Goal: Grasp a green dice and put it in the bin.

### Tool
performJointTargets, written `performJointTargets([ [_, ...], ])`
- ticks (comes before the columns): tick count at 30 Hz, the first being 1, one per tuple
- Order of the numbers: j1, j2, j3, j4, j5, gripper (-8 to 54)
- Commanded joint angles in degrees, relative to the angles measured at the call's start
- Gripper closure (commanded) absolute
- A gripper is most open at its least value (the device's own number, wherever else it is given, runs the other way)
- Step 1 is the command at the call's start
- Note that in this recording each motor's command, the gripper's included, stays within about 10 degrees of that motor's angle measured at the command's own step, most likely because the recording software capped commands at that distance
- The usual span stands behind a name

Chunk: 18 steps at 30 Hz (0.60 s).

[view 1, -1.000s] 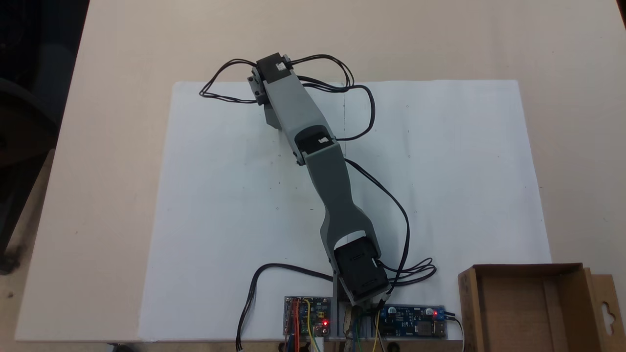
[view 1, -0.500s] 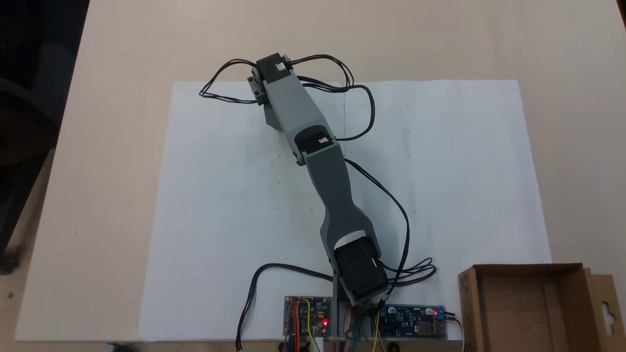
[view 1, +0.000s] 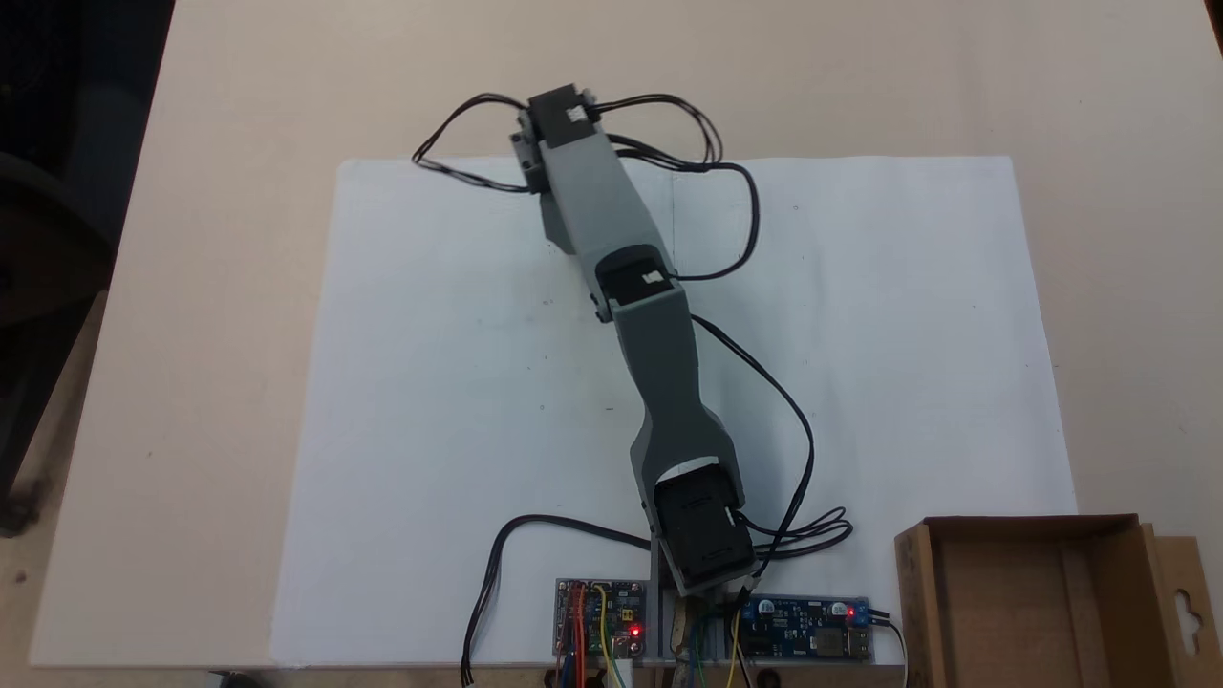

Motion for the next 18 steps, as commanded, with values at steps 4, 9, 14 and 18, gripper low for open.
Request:
performJointTargets([
  [4, 8.00, 8.79, -1.49, 3.60, 4.48, 33.3],
  [9, 19.07, 15.56, 0.62, 3.60, 4.13, 33.3],
  [14, 32.43, 22.06, 0.62, 3.52, -0.09, 33.3],
  [18, 44.82, 28.48, 0.62, 4.22, -4.13, 33.3],
])
